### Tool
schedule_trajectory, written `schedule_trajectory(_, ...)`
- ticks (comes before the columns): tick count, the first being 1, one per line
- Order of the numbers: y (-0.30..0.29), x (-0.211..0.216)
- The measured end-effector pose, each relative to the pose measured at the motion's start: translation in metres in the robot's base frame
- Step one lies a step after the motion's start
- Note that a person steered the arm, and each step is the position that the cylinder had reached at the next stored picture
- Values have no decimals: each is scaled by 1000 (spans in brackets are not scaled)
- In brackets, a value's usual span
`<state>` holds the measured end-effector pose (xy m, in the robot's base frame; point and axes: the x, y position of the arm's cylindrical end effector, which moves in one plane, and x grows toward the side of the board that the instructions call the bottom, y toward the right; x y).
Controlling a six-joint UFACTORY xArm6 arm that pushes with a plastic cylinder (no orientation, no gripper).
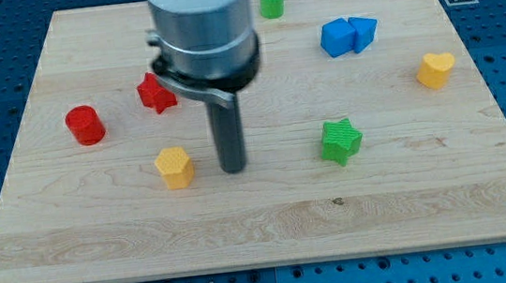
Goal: Push the green star left to the blue cube
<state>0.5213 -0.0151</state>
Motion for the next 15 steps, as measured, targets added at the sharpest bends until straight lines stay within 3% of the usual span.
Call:
schedule_trajectory(2,104,45)
schedule_trajectory(4,107,50)
schedule_trajectory(6,152,39)
schedule_trajectory(10,147,-6)
schedule_trajectory(12,142,29)
schedule_trajectory(15,121,-44)
